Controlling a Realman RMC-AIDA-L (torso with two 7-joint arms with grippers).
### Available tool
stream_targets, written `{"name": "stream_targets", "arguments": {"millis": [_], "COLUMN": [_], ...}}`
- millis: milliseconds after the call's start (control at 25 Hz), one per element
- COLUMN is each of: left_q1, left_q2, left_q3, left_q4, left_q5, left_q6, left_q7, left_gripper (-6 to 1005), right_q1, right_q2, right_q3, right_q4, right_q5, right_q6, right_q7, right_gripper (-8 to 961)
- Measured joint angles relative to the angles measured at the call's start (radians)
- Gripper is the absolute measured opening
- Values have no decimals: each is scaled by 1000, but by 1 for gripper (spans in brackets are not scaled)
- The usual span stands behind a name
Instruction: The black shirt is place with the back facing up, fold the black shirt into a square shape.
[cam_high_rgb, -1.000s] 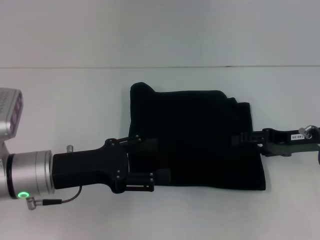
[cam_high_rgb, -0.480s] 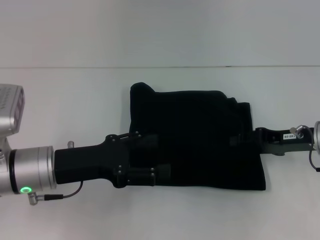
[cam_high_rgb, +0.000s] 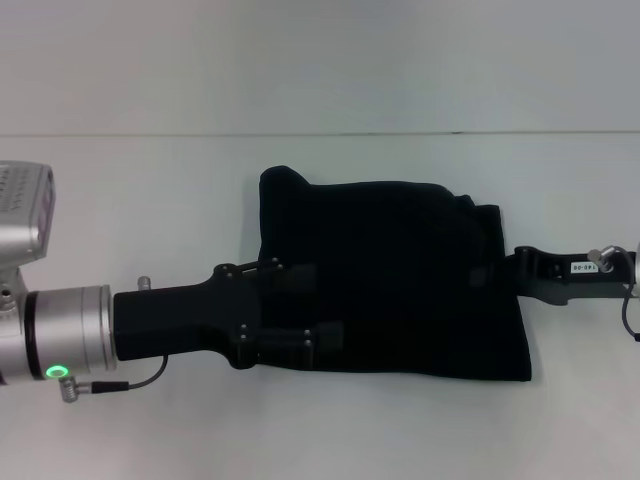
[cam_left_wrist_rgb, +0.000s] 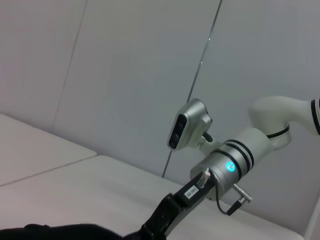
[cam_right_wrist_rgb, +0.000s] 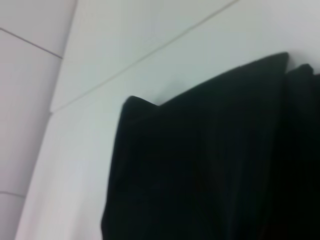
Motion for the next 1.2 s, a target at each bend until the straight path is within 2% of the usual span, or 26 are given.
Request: {"name": "stream_targets", "arguments": {"millis": [200,760,1200], "left_q1": [-2,-5,-14], "left_q2": [1,6,11], "left_q3": [1,-5,-8], "left_q4": [0,2,2], "left_q5": [1,-1,1], "left_q6": [-1,-2,-12], "left_q7": [-15,-52,-80], "left_gripper": [908,905,905], "right_q1": [-10,-17,-12], "right_q2": [-7,2,-6], "right_q3": [8,17,19], "right_q4": [-12,-125,-150], "right_q5": [40,82,83], "right_q6": [-38,-149,-174], "right_q7": [-44,-123,-147], "right_gripper": [42,42,64]}}
